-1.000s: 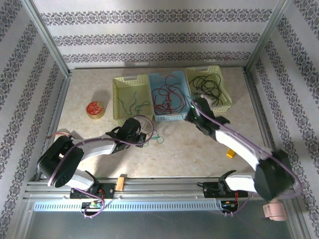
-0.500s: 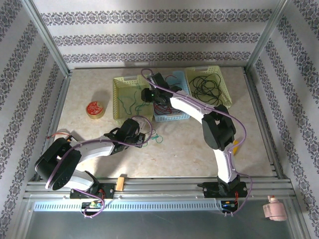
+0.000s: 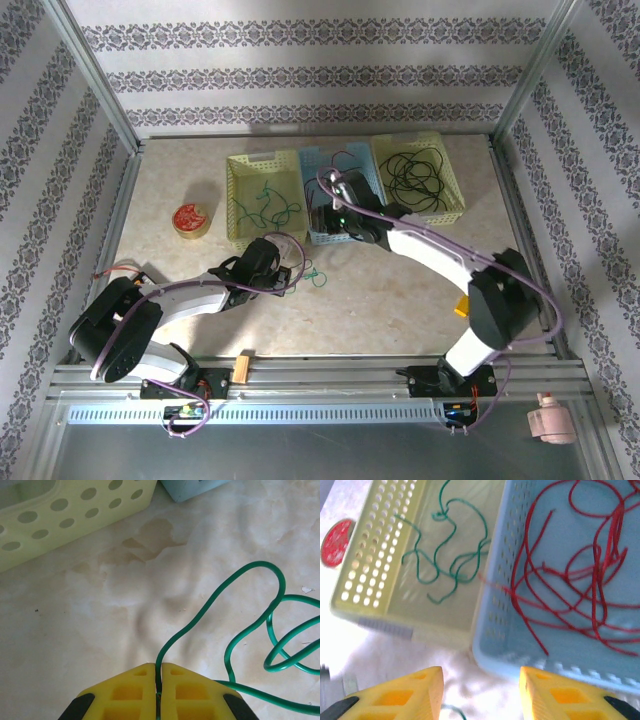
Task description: Untangle the cables
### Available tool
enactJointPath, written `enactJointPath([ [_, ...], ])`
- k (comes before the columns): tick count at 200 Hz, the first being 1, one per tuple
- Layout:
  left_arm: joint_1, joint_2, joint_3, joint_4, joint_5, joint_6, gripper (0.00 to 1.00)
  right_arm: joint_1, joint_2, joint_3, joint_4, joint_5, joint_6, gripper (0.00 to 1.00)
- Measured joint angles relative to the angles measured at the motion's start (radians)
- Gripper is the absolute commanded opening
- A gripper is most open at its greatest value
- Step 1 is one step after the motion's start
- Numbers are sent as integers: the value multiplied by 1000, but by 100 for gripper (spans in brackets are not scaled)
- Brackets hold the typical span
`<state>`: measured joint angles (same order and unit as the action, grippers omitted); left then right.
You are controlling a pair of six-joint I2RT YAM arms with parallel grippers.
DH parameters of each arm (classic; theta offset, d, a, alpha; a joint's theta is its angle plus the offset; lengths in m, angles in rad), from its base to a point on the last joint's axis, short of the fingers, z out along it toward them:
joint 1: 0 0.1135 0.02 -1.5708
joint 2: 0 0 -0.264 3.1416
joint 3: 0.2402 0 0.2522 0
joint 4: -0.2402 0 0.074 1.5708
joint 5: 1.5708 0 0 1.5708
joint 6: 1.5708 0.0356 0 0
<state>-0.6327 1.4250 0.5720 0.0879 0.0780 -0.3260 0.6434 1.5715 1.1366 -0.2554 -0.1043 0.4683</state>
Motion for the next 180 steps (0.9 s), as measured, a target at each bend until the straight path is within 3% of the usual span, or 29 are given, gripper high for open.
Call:
enactJointPath([
  [24, 0, 1, 0, 0, 0, 0, 3, 0, -96, -165, 2, -70, -40, 46],
  [48, 0, 8, 0, 0, 1, 0, 0, 1, -97, -250, -17, -137, -77, 46],
  [116, 0, 23, 8, 1, 19, 0, 0, 23, 59, -250, -25, -307, -137, 43],
  [131, 0, 26, 12, 1, 21, 0, 0, 29, 105, -231, -25, -317, -148, 36],
  [159, 0, 29, 17, 0, 23, 0, 0, 36, 134, -213, -23, -311, -166, 8],
  [180, 0, 29, 18, -1, 17, 0, 0, 34, 132, -214, -20, -261, -154, 0],
])
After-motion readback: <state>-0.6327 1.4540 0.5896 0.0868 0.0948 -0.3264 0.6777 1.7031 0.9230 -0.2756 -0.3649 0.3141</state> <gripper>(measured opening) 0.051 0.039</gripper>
